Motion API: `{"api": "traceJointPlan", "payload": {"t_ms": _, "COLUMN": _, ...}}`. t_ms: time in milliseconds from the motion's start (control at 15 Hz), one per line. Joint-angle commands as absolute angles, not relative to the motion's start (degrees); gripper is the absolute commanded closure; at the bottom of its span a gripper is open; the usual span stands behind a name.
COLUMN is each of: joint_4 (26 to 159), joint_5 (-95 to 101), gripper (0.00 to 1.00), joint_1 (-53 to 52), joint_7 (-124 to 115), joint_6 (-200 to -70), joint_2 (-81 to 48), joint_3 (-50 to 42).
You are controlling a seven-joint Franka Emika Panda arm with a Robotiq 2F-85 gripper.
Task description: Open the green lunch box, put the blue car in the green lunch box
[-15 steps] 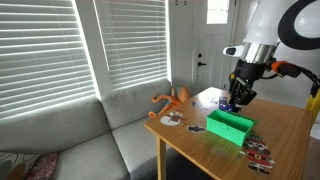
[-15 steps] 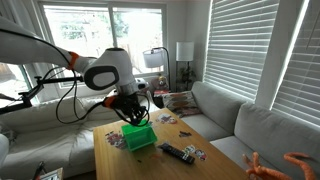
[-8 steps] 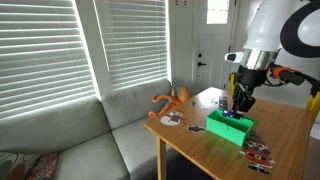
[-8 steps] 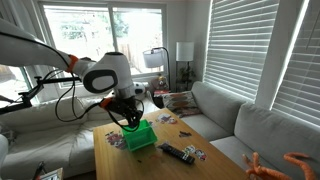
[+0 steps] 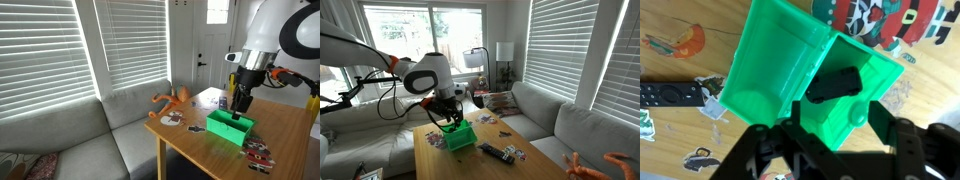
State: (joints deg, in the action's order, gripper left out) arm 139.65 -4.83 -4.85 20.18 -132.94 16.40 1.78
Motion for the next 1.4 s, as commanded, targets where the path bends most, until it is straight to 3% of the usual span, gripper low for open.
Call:
{"api": "traceJointPlan", "payload": {"t_ms": 0, "joint_4": 140.2, "joint_5": -3.9, "gripper": 0.0, "joint_1": -5.1, "joint_7": 18.2, "joint_6": -134.6, "joint_2": 17.4, "joint_3": 1.5}}
{"api": "traceJointPlan", "payload": {"t_ms": 1333, "joint_4": 139.3, "joint_5": -2.3, "gripper": 0.0, "joint_1": -4.4, "joint_7": 22.7, "joint_6": -129.7, "joint_2": 27.4, "joint_3": -4.4}}
